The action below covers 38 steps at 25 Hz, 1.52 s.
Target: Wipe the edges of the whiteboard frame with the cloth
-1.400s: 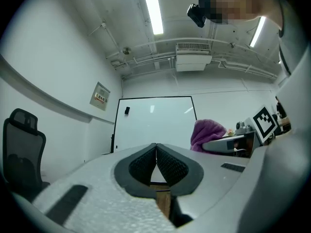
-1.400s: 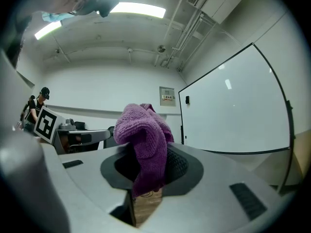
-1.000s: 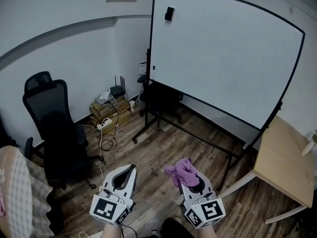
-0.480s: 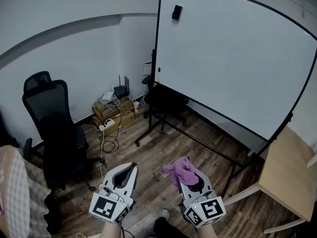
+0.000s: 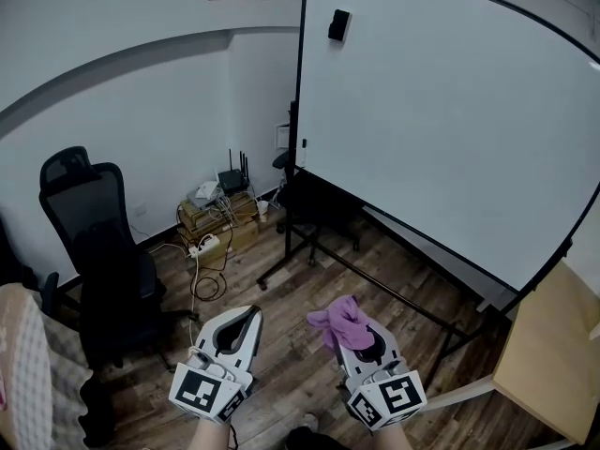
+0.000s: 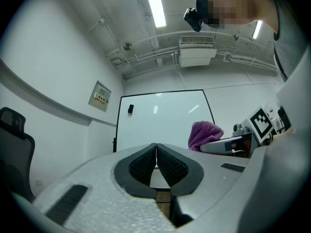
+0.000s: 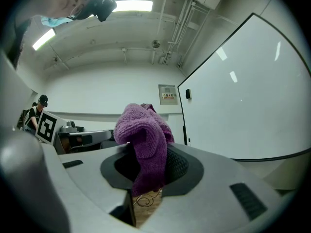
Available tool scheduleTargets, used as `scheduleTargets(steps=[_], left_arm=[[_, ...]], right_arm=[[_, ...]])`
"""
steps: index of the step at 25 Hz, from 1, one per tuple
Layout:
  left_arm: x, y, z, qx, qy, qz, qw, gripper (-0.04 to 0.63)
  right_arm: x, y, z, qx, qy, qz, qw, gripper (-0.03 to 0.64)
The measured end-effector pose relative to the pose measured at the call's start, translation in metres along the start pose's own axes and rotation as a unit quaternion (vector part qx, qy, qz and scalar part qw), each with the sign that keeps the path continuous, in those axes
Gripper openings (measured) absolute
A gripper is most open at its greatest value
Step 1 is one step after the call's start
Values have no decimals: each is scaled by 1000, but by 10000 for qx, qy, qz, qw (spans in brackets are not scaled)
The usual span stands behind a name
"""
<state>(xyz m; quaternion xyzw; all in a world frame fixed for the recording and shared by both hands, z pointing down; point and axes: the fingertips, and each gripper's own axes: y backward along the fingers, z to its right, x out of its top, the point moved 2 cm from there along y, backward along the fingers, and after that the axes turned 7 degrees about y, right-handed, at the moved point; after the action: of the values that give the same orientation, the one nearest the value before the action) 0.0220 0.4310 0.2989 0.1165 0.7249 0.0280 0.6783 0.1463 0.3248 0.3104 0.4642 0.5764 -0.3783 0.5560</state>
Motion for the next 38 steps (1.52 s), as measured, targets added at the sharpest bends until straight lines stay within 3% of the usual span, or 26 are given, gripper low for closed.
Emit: scheduleTargets(steps=[9,18,28,38], left_arm=[[-5,-59,-1,18,-77,83,9999,17],[-14,-81,-13,164,-143,37,9998,17],[-16,-106,-49,24,-153,22,9999,17],[-10,-141,-117,-297,-114,26,9995,17]], right_arm=[[-8,-28,53,62,2,113,9999,97],[-19,-50,72,156,-151,84,9997,97],[-22,-90,77,49,-176,40,9998,97],[-21,-157,72,-253,-136,49,9996,97]])
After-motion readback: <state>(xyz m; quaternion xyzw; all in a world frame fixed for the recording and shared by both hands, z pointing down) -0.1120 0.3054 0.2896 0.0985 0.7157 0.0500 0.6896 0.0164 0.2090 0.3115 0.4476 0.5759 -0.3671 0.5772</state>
